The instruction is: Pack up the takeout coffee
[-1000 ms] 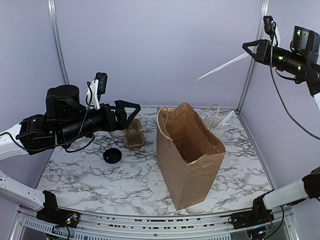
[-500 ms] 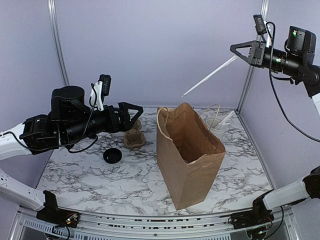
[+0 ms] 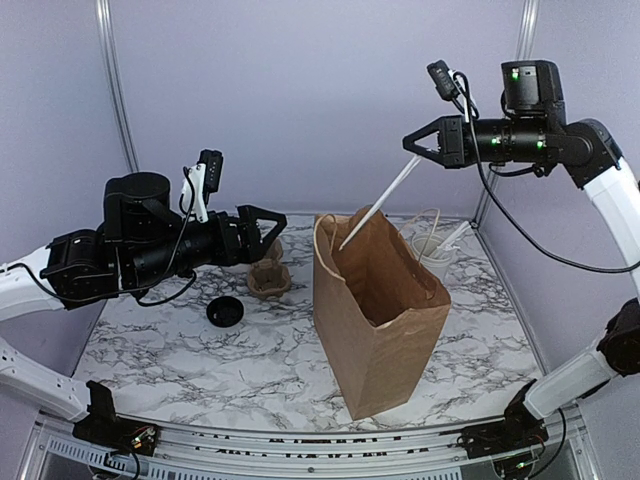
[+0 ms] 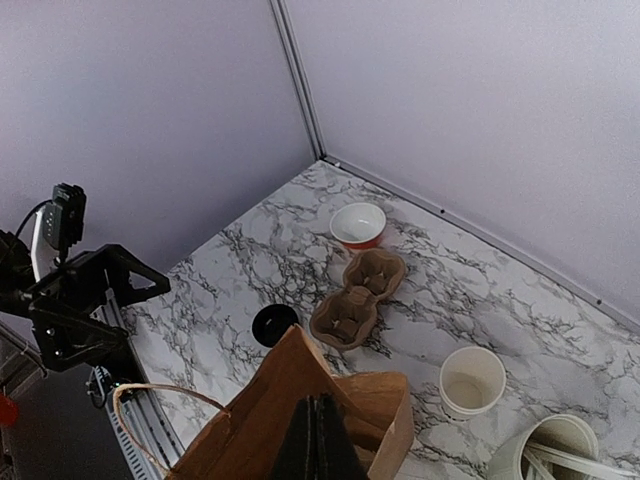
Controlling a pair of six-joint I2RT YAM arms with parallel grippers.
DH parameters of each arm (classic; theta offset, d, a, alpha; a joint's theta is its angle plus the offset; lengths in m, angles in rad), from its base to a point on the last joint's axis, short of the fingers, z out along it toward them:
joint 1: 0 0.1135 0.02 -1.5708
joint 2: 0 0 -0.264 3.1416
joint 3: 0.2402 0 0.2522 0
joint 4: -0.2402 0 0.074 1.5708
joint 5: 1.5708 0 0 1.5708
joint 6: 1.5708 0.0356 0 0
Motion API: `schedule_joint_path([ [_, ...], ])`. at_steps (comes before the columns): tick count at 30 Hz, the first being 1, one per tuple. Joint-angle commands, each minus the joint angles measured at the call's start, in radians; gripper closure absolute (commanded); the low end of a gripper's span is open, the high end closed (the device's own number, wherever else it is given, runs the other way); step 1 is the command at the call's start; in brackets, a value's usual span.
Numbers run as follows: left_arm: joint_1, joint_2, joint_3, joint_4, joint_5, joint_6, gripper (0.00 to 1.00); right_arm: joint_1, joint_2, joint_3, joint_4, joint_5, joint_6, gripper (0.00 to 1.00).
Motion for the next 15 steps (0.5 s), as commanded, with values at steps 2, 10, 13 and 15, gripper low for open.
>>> schedule_joint_path([
  [2,0.005,-0.009,-0.014,0.014,-0.001,-0.003,0.01,0.026,0.010,0.051,-0.034,0.048,-0.027,0.88],
  [10,0.007,-0.008,-0.016,0.014,0.002,0.000,0.01,0.030,0.011,0.044,-0.021,0.056,-0.025,0.60],
  [13,0.009,-0.010,-0.017,0.014,0.000,-0.003,0.01,0.031,0.007,0.035,-0.016,0.076,-0.028,0.46],
  [15,0.008,-0.010,-0.019,0.014,-0.001,-0.003,0.01,0.031,0.000,0.013,-0.004,0.105,-0.031,0.32],
])
